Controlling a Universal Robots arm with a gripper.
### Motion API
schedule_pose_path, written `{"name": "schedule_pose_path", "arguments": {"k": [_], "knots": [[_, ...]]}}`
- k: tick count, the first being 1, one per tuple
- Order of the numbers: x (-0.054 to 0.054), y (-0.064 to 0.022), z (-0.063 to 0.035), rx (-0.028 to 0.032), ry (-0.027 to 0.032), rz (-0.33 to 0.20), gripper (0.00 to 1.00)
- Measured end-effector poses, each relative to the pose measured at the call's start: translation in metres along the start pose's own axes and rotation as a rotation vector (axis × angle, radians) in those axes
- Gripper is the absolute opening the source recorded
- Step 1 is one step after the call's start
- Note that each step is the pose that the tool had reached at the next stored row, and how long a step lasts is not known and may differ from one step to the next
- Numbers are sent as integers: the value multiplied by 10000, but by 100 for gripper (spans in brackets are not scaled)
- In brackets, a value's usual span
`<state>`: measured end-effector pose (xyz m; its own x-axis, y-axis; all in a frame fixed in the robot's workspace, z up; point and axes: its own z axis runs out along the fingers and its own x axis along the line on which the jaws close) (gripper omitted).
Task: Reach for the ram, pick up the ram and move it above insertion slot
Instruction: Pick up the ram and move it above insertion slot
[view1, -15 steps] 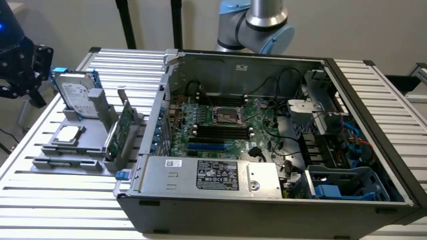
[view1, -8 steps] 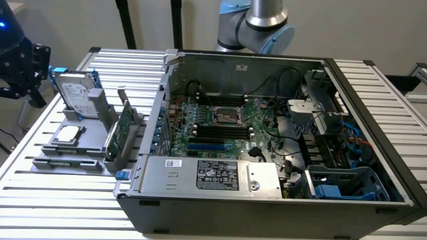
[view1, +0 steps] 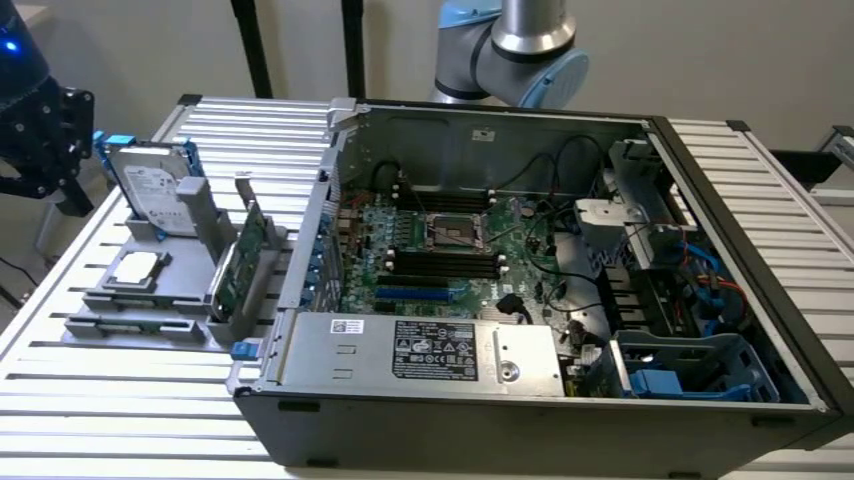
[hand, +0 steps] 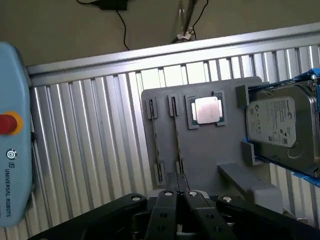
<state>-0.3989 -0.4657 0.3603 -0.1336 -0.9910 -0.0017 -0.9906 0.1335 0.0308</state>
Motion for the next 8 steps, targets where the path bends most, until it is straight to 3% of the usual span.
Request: {"name": "schedule_pose_path", "arguments": {"k": [5, 8], "knots": [[0, 0, 3, 66, 19, -906, 11], [1, 0, 3, 76, 21, -1016, 12]]}}
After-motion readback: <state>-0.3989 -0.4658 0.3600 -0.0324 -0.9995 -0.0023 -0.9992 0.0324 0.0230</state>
